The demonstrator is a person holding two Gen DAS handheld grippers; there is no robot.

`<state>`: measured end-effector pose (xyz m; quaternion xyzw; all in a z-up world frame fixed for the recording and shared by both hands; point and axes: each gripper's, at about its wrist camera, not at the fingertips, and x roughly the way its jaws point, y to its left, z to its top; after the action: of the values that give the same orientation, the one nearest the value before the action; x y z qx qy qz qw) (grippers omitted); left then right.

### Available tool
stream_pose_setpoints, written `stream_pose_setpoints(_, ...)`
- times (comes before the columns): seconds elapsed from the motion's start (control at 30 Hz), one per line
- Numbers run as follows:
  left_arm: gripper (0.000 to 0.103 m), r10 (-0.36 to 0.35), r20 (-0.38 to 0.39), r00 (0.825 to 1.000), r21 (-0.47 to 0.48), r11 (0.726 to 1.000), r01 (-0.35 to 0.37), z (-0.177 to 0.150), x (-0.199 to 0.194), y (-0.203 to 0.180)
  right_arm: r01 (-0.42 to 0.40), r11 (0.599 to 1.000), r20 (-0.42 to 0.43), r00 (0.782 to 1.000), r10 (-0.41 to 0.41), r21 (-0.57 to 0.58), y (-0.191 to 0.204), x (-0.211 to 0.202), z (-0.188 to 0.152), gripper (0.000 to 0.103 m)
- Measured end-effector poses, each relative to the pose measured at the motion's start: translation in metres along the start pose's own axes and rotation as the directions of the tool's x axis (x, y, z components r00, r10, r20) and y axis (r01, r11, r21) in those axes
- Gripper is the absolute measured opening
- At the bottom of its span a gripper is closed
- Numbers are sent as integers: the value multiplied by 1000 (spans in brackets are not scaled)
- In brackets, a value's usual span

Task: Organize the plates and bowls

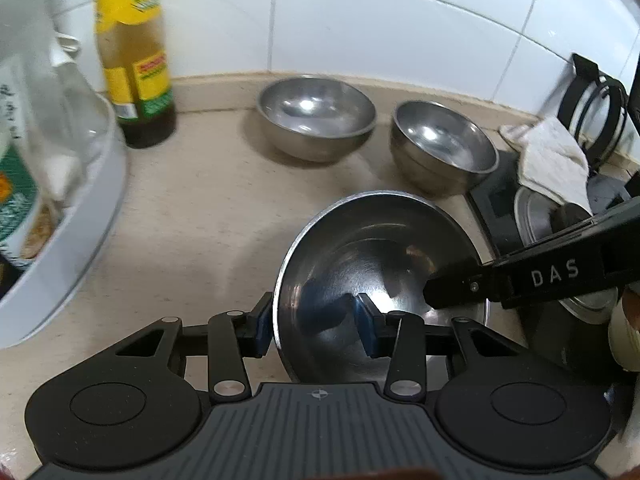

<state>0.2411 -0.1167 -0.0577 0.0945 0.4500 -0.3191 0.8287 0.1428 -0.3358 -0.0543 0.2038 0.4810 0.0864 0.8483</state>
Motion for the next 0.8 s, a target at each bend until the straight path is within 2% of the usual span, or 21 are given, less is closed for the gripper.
stream_pose_setpoints(0.3,51,-16,-22,1000,7,1000,16,13,11,9,27,999,-20,999,-26,43,-21,5,8,16)
stream_pose_setpoints(0.37,53,-7,-11,1000,23,1000,7,19,6,17,41,999,-1,999,-41,29,-23,-1,14,16)
stream_pose_setpoints(0.43,59,-9,5,1000,19,1000,9,30,3,26,45,999,35,998,-46,24,-25,-12,22,16)
stream_pose_setpoints(0.47,63,-17,14,1000,-1,1000,17,37,2,33,36,999,51,998,-38,30,-27,-17,27,16)
stream_pose_setpoints(0.57,59,-18,40,999,-53,998,20,60,7,46,32,999,102,994,-36,40,-30,-27,53,16)
stream_pose_setpoints(0.7,59,-29,83,996,-62,997,34,89,16,51,64,997,194,978,-73,50,-33,-26,98,17)
stream_pose_setpoints(0.8,59,-16,85,996,-90,996,24,109,37,55,73,995,177,981,-85,71,-38,-7,127,19)
